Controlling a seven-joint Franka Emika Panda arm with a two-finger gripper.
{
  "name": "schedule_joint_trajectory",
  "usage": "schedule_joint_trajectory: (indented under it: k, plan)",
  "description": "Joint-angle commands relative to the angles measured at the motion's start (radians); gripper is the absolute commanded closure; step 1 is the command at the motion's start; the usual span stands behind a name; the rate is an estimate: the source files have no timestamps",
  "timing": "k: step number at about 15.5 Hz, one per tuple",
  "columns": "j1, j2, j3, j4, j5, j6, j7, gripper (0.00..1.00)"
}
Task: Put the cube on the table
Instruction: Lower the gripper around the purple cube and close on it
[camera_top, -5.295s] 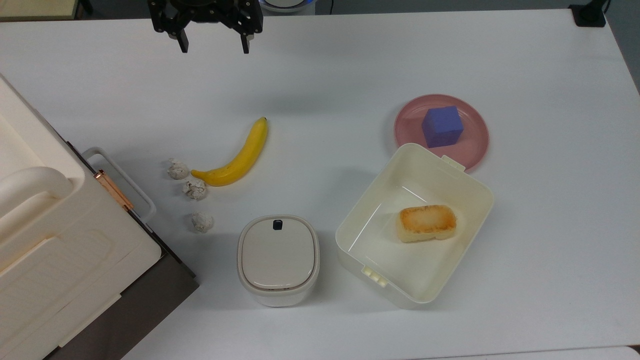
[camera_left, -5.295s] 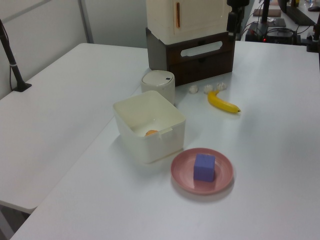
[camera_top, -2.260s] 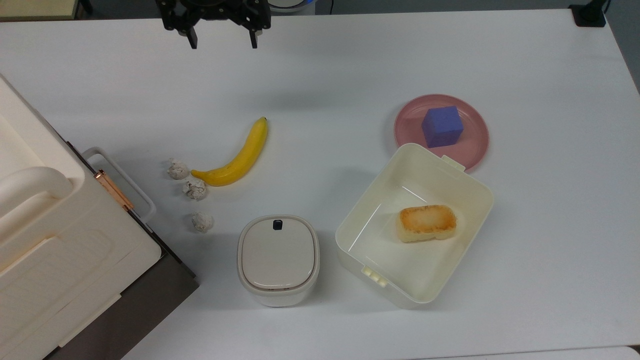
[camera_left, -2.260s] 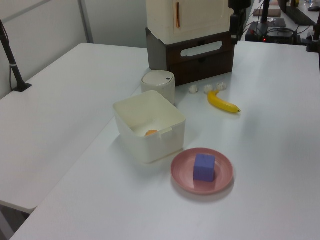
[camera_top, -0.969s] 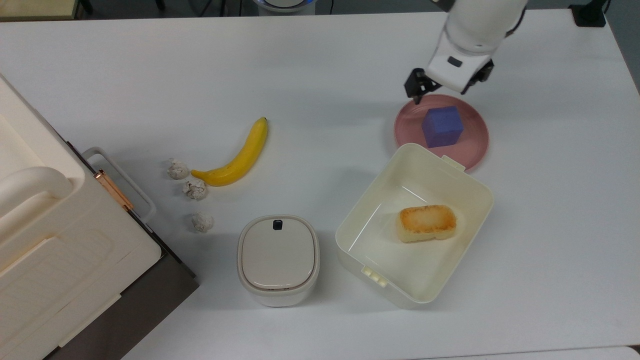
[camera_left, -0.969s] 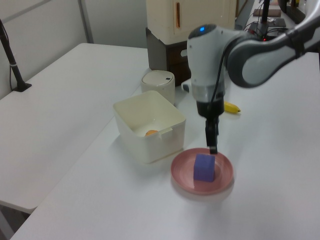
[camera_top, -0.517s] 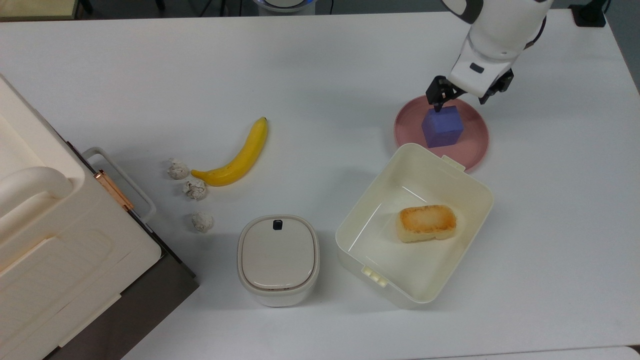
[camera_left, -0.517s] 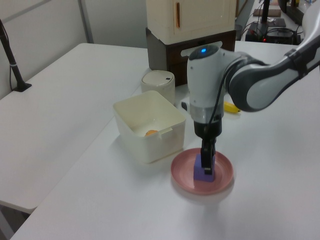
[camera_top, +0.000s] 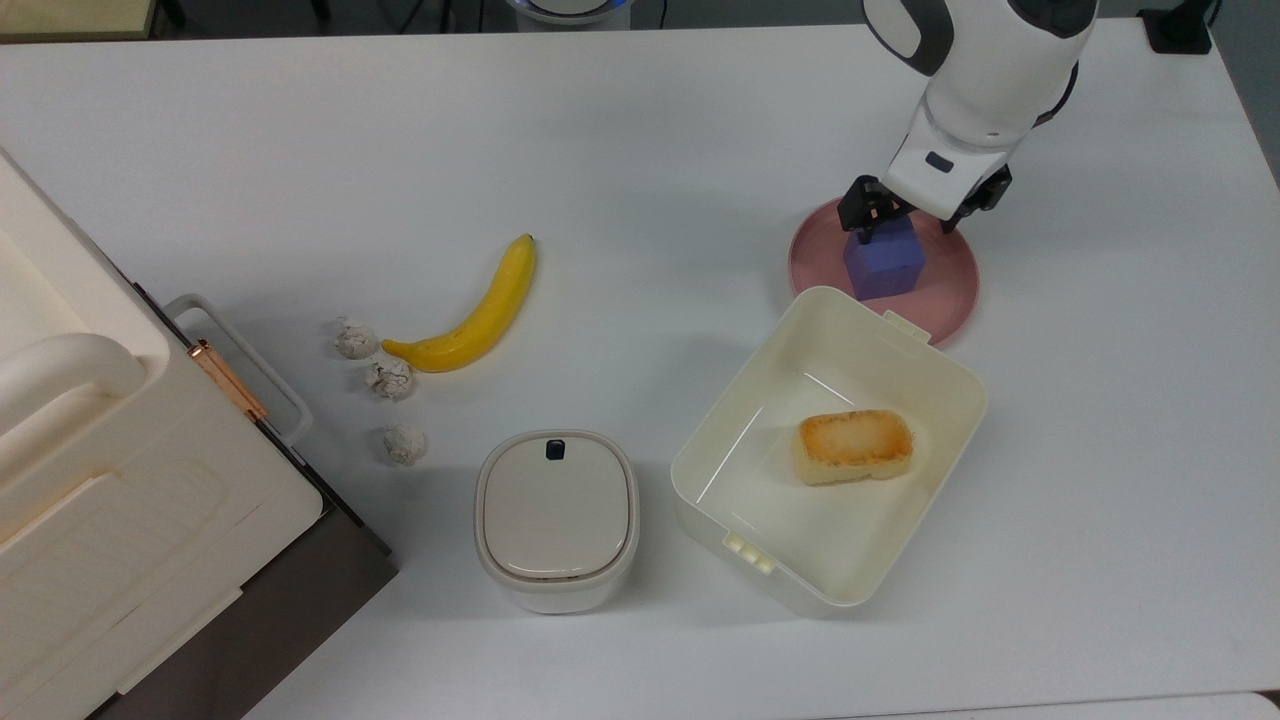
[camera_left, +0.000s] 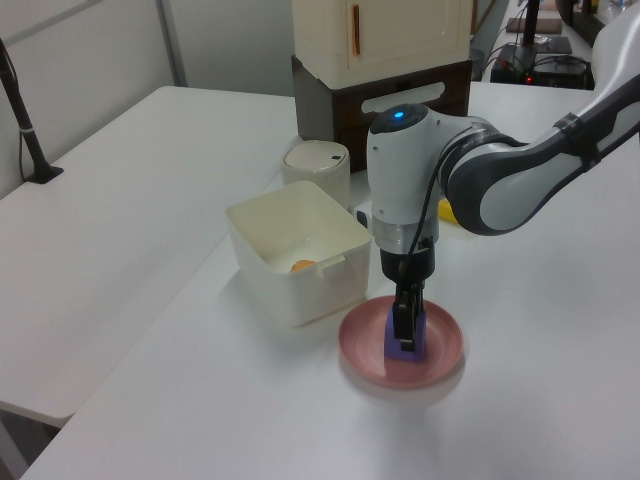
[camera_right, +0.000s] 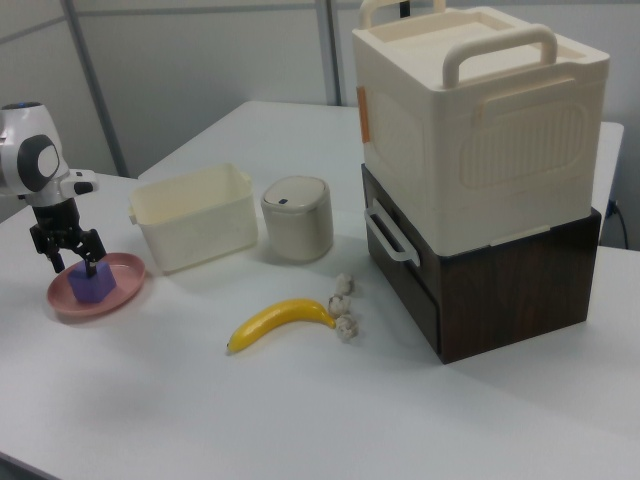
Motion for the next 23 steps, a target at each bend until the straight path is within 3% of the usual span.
schedule_joint_trajectory:
  k: [1,3,6,10,23]
  plan:
    - [-0.004,0.032,-0.012,0.007,-0.038,0.034,0.022,0.34]
    - [-0.032,0.032,-0.01,0.007,-0.045,0.034,0.016,0.49]
    - [-0.082,0.032,-0.01,0.006,-0.065,0.034,-0.002,0.58]
    - [-0.11,0.031,-0.01,0.007,-0.07,0.034,-0.008,0.99]
    - [-0.11,-0.004,-0.009,0.032,-0.036,0.013,0.025,1.0]
